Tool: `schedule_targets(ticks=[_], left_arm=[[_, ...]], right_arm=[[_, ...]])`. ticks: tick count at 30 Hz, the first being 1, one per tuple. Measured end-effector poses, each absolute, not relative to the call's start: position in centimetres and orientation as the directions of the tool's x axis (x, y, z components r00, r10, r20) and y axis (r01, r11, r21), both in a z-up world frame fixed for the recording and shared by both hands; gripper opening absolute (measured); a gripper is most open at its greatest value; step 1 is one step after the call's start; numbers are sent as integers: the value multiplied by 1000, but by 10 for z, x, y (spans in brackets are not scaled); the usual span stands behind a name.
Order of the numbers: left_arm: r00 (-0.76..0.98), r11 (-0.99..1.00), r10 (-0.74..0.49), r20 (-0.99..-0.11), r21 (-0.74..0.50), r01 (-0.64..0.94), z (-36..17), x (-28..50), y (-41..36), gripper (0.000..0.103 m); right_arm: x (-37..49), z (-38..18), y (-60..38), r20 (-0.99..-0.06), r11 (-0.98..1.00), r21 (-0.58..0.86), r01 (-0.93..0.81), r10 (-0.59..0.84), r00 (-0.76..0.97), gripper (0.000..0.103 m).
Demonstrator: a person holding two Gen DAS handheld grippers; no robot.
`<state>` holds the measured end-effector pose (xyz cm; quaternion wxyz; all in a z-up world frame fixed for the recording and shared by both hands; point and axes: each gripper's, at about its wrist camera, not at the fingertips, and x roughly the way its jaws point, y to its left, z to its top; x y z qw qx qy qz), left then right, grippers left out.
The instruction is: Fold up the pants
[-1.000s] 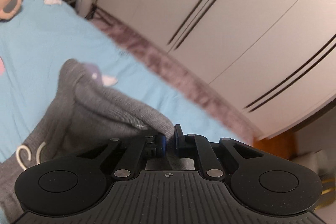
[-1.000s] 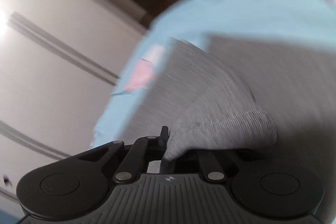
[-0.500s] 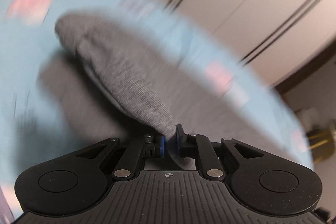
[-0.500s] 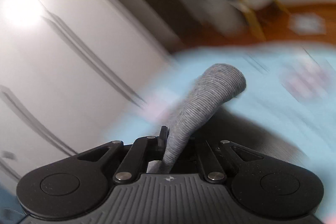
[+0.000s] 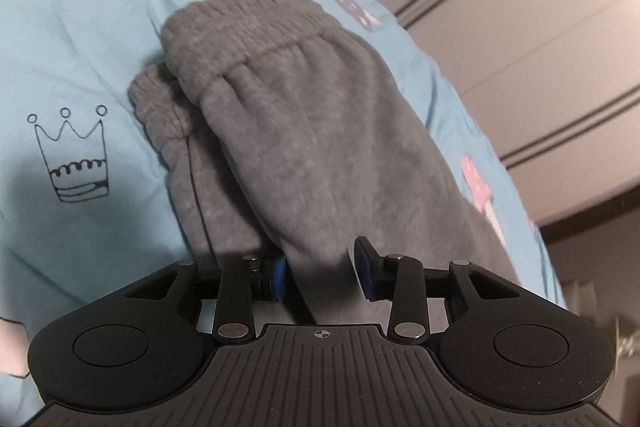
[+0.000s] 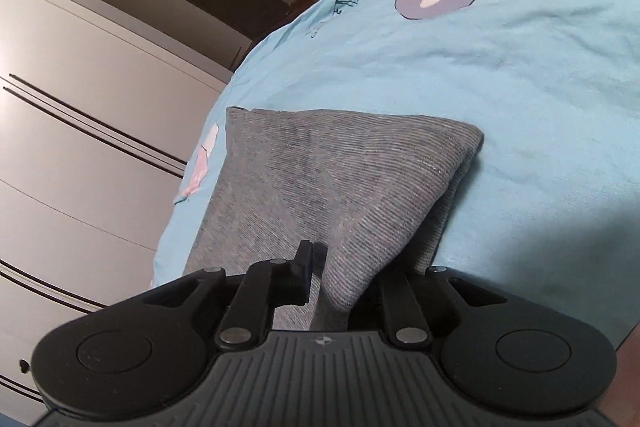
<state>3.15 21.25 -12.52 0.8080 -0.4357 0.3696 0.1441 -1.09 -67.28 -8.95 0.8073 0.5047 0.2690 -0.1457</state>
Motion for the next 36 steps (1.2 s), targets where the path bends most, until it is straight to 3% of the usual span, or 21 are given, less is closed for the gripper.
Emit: schedule_targets(ticks=[2, 4, 7, 9, 12, 15, 17, 19, 20, 21, 22, 23, 25, 28, 30, 33, 36], left_arm=[[679, 564, -88, -729, -598, -569, -127, 36, 217, 30], [646, 565, -92, -758, -574, -593, -129, 42, 218, 16], [671, 599, -75, -738, -571, -561, -106, 39, 214, 12], [730, 602, -96, -677, -624, -498, -89, 31, 214, 12], [791, 547, -163, -589, -721, -424, -77, 13, 224, 12], [752, 573, -140, -644, -672, -469, -91, 1, 227, 13], [666, 590, -130, -735, -597, -544, -115, 1, 225, 18], [642, 596, -114, -758, -569, -566, -127, -3, 222, 21], [657, 586, -100, -748, -578, -568, -123, -6, 221, 23], [660, 585, -70, -748, -567, -580, -115, -8, 219, 40], [655, 588, -14, -756, -536, -606, -103, -11, 215, 66], [645, 597, 59, -762, -491, -635, -92, -16, 211, 75], [649, 650, 193, -736, -400, -646, -64, -23, 197, 89], [704, 748, 241, -668, -335, -573, -37, -16, 171, 100], [737, 817, 194, -648, -309, -487, -36, 1, 148, 100], [699, 875, 112, -706, -264, -406, -54, 24, 117, 100], [671, 916, 14, -741, -259, -305, -76, 41, 90, 99]], right_arm=[[-9, -89, -673, -585, 448, 735, 509, 39, 810, 13], [-9, -85, -668, -592, 471, 719, 512, 28, 806, 13], [-1, -74, -659, -638, 550, 636, 541, -19, 770, 6], [5, -62, -653, -656, 591, 594, 546, -36, 753, 5], [-10, -42, -666, -523, 481, 751, 451, 18, 852, 5], [-30, -37, -680, -444, 418, 815, 401, 7, 896, 5], [-32, -43, -678, -522, 501, 727, 469, -41, 852, 5], [-18, -52, -662, -674, 675, 461, 577, -156, 722, 7], [-14, -57, -651, -701, 743, 334, 580, -215, 680, 7], [-13, -55, -642, -687, 772, 280, 571, -255, 680, 8], [-10, -50, -636, -688, 776, 240, 583, -288, 666, 22], [-7, -42, -632, -684, 771, 187, 609, -342, 644, 45], [-8, -25, -626, -648, 744, 113, 659, -448, 617, 72], [-11, -4, -609, -588, 723, 76, 687, -524, 616, 74], [-6, 2, -586, -562, 810, 129, 572, -415, 715, 74], [14, -7, -547, -603, 911, 182, 371, -194, 773, 74], [28, -23, -522, -637, 903, 398, 163, 144, 758, 72]])
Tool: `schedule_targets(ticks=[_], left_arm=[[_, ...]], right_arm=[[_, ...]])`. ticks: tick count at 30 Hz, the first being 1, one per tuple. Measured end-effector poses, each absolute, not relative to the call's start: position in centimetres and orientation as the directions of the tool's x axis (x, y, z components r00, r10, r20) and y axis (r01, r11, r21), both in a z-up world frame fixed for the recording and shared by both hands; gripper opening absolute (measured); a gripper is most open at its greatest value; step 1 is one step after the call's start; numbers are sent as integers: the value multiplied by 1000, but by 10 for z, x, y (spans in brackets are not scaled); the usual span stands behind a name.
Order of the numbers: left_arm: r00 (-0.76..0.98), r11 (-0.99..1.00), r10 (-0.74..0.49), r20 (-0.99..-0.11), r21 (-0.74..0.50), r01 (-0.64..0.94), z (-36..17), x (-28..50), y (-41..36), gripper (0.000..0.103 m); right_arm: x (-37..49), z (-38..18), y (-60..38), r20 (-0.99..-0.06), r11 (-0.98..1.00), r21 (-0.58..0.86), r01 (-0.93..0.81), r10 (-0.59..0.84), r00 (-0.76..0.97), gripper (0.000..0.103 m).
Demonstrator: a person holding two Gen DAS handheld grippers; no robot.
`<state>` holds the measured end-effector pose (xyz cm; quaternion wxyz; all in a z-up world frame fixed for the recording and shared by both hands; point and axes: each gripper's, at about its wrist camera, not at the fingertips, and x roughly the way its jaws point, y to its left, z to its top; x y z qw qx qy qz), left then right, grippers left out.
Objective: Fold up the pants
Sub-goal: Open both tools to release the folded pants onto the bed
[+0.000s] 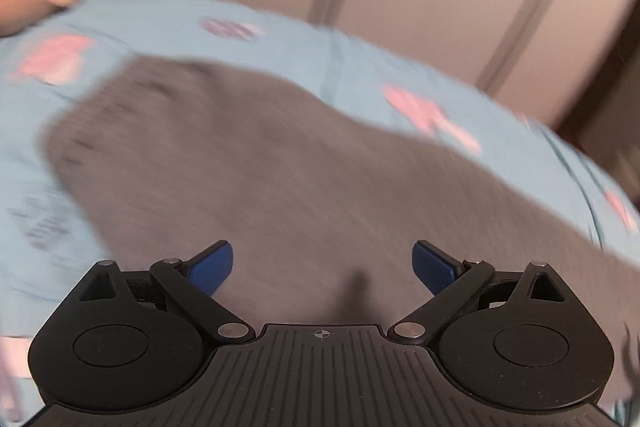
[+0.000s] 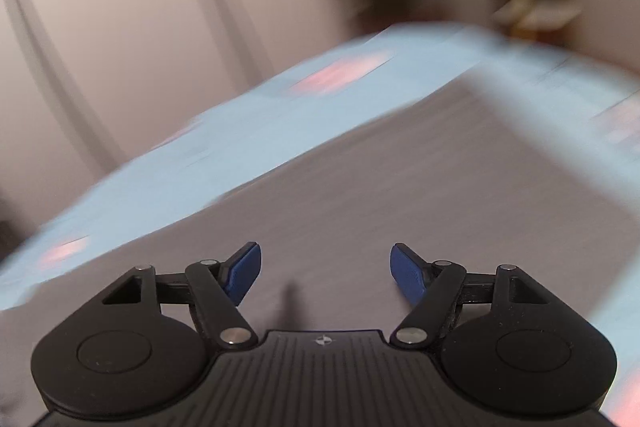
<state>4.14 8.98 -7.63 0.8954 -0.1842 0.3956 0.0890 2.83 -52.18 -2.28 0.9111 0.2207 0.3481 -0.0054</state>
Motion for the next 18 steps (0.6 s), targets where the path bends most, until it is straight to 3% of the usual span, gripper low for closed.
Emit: schedule_targets(ticks=[2, 5, 6, 7, 8, 12, 15, 16, 17, 18], left_arm=[[652, 939, -20, -758, -238, -248, -91, 53, 77, 99], [613, 963, 70, -787, -108, -248, -108, 71, 67, 99], [619, 965, 115, -777, -59, -254, -108, 74, 65, 99], [619, 966, 148, -771, -21, -256, -108, 77, 65, 99], [615, 968, 168, -771, 12, -249, -109, 80, 66, 100], [579, 948, 215, -786, 26, -316, -105, 96, 83, 100], [567, 910, 249, -785, -10, -414, -97, 101, 92, 99], [570, 905, 241, -786, -30, -423, -96, 98, 87, 99], [572, 903, 230, -788, -47, -428, -96, 98, 88, 99], [565, 897, 230, -792, -52, -438, -96, 97, 88, 99]], right_arm=[[34, -32, -506, -606, 859, 511, 29, 336, 721, 51], [42, -46, -494, -630, 869, 490, -64, 405, 663, 45], [45, -51, -496, -659, 895, 442, -62, 371, 655, 41], [48, -55, -503, -675, 914, 402, -55, 336, 657, 22], [49, -56, -516, -675, 922, 386, -38, 310, 670, 11], [48, -53, -593, -659, 904, 358, 235, 67, 749, 11], [48, -40, -626, -668, 857, 155, 492, -276, 691, 19], [49, -35, -633, -657, 834, 132, 535, -330, 678, 37], [49, -32, -642, -650, 827, 154, 541, -328, 686, 67], [51, -28, -649, -642, 830, 174, 530, -313, 700, 73]])
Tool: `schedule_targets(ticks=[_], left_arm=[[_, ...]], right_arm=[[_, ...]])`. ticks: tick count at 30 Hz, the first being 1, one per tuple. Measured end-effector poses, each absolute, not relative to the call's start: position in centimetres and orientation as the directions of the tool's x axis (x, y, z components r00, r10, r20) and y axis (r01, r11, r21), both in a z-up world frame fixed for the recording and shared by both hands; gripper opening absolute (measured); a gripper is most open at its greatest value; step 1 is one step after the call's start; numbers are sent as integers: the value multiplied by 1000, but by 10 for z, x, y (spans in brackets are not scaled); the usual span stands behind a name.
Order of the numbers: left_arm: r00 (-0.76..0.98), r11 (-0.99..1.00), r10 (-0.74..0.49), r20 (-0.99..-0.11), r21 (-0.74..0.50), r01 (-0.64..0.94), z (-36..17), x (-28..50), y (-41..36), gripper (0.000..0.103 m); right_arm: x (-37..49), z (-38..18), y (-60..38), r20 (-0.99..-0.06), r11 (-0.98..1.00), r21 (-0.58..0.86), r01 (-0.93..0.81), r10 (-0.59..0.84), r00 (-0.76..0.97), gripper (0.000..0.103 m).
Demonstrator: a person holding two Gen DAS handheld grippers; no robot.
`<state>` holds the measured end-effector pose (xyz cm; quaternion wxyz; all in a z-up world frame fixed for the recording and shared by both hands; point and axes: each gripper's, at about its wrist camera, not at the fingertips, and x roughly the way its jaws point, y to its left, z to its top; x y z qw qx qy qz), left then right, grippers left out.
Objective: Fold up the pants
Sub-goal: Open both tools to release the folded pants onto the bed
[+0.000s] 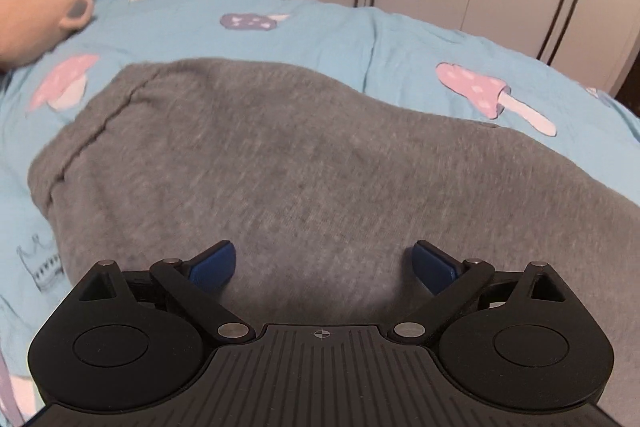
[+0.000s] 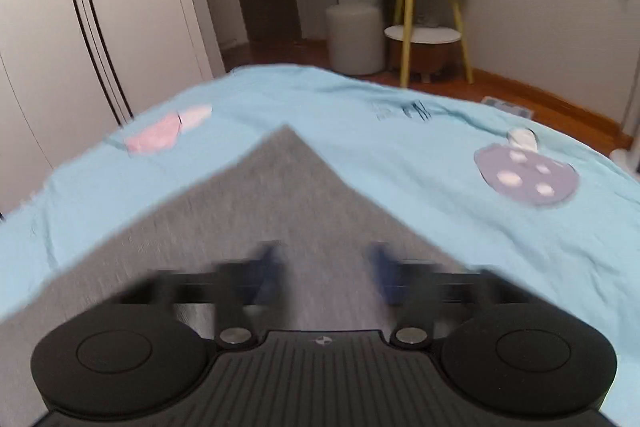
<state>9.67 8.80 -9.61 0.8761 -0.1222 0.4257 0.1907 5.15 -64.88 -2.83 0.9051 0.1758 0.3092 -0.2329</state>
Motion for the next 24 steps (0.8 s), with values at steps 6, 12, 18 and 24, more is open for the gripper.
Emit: schedule_targets(ticks=[6, 12, 18, 24], left_arm=[[561, 882, 258, -786, -45, -469, -100, 82, 81, 100], [551, 889, 292, -782, 9, -458, -103, 87, 71, 100], [550, 846, 351, -758, 6, -533, -105, 92, 75, 100], [551, 845, 347, -759, -1, -534, -100, 87, 69, 100]], right_arm=[[104, -15, -676, -623, 861, 135, 490, -311, 718, 76], [173, -25, -658, -706, 910, 19, 415, -282, 650, 3], [187, -10, -652, -566, 881, -58, 470, -417, 712, 0], [154, -1, -656, -550, 862, 11, 507, -418, 723, 6]])
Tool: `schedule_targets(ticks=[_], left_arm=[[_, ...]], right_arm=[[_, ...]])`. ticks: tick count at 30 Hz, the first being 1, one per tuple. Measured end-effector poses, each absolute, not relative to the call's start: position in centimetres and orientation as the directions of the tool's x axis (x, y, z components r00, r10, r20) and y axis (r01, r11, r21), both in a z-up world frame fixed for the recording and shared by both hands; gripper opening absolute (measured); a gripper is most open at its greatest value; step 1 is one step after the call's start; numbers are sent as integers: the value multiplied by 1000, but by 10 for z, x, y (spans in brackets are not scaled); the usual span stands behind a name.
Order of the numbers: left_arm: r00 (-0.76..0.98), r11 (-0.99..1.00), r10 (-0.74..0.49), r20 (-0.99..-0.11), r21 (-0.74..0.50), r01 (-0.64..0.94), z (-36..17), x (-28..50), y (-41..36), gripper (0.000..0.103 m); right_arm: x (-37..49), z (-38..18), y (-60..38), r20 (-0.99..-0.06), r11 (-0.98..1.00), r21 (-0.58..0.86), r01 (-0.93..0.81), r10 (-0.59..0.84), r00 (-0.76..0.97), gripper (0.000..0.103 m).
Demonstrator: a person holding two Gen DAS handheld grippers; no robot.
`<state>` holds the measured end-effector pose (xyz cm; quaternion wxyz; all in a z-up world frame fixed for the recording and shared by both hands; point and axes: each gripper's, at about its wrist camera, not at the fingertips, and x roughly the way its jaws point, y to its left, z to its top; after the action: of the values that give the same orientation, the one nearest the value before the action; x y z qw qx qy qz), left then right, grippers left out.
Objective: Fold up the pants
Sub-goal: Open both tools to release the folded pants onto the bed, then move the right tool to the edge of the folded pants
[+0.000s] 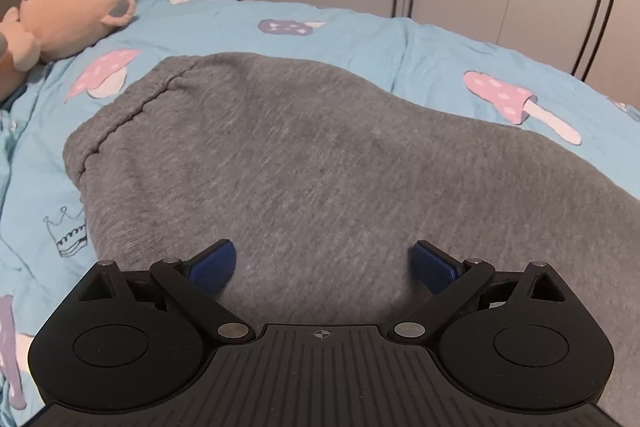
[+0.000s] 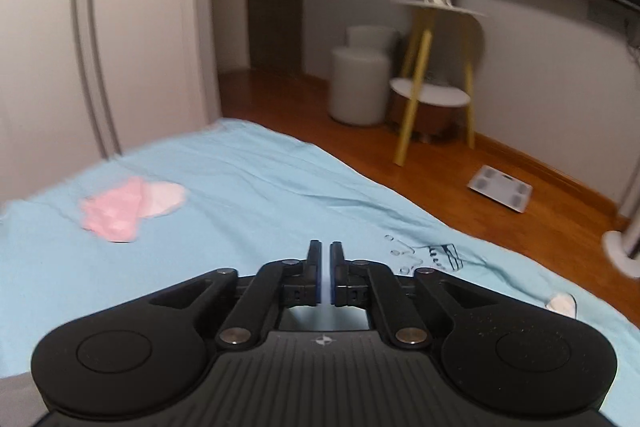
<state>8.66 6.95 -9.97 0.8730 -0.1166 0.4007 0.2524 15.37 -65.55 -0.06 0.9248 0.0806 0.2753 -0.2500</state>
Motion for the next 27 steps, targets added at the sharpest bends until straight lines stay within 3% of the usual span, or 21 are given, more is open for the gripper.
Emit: schedule_targets(ticks=[4, 6, 7, 8, 10, 12, 13, 17, 19, 22, 25, 27], left_arm=[[606, 850, 244, -757, -134, -509, -88, 83, 61, 100], [634, 856, 164, -756, -210, -472, -80, 83, 50, 100], [647, 859, 121, -753, -247, -448, -75, 82, 42, 100], [657, 862, 79, -750, -279, -423, -71, 81, 33, 100], [667, 871, 10, -745, -321, -371, -65, 78, 14, 100], [671, 886, -43, -740, -339, -317, -61, 73, -8, 100], [665, 898, -74, -743, -340, -280, -61, 71, -22, 100], [611, 952, -138, -780, -275, -137, -57, 70, -80, 100], [612, 957, -210, -763, -290, -32, -53, 66, -110, 100], [589, 964, -256, -767, -246, 99, -57, 68, -152, 100], [576, 988, -151, -803, -104, 115, -76, 83, -177, 99], [583, 999, 7, -813, 35, 38, -90, 95, -173, 95]], right_arm=[[78, 9, -620, -519, 911, 136, 390, -270, 811, 9], [48, -5, -608, -566, 921, 254, 296, -106, 817, 22], [36, -17, -605, -590, 914, 305, 266, -38, 806, 37], [27, -31, -603, -618, 911, 320, 260, -8, 786, 45], [6, -51, -596, -661, 920, 115, 374, -210, 721, 39], [-6, -39, -586, -605, 891, -103, 442, -409, 684, 47], [-14, -29, -587, -570, 863, -122, 491, -466, 676, 52], [-39, -22, -606, -632, 821, 233, 521, -280, 723, 59], [-39, -30, -599, -671, 822, 316, 473, -160, 725, 59], [-35, -29, -580, -653, 866, 368, 340, -20, 757, 59], [-25, -39, -563, -647, 870, 424, 252, 96, 756, 74], [-17, -48, -556, -684, 912, 324, 250, 43, 728, 74]])
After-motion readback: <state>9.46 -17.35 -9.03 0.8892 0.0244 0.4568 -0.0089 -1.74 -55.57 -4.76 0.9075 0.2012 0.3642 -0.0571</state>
